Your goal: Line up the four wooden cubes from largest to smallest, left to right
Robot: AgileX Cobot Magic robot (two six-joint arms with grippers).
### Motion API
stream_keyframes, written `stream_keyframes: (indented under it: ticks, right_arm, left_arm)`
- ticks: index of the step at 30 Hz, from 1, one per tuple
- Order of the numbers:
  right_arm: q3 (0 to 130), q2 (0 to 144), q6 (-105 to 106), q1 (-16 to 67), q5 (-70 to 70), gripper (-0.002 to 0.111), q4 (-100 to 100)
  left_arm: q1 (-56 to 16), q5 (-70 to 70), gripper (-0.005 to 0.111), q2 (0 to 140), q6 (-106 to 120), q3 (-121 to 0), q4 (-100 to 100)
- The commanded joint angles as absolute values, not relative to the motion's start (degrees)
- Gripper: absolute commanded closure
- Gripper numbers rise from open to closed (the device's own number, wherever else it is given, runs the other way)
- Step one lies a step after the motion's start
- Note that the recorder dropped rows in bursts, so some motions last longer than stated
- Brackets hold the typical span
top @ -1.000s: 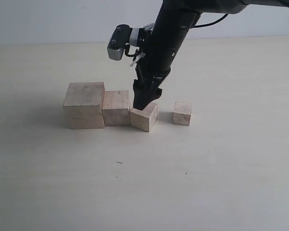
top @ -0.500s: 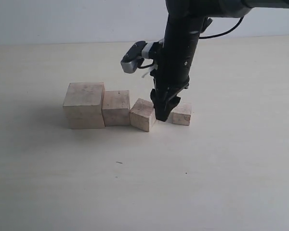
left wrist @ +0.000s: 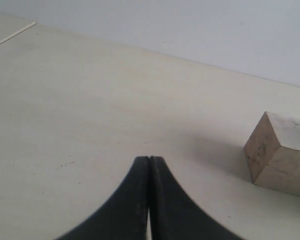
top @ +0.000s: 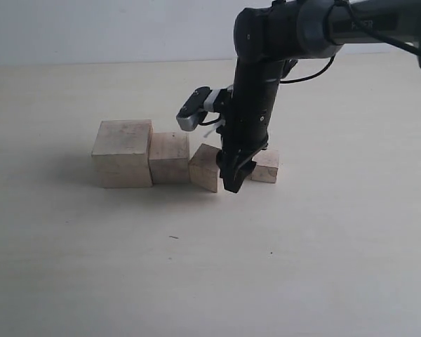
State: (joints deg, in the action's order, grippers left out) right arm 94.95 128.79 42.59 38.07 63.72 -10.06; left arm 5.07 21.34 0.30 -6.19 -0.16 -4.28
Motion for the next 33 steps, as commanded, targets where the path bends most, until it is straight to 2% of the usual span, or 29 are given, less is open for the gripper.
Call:
stream_keyframes:
  ticks: [1,17,33]
  right_arm:
    - [94.61,129.82,42.42,37.90,60.94,0.054,-8.92]
    - [94.61,129.96,42.01,37.90,52.02,0.054,-7.52]
    - [94.61,129.96,41.93,37.90,48.85,0.054,-7.52]
  left_arm:
    - [5.06,20.86,0.107,0.00,-6.27,0.00,-4.64]
    - [5.06,20.86,0.107,0.00,-6.27,0.00,-4.64]
    - [5.06,20.86,0.107,0.00,-6.27,0.00,-4.64]
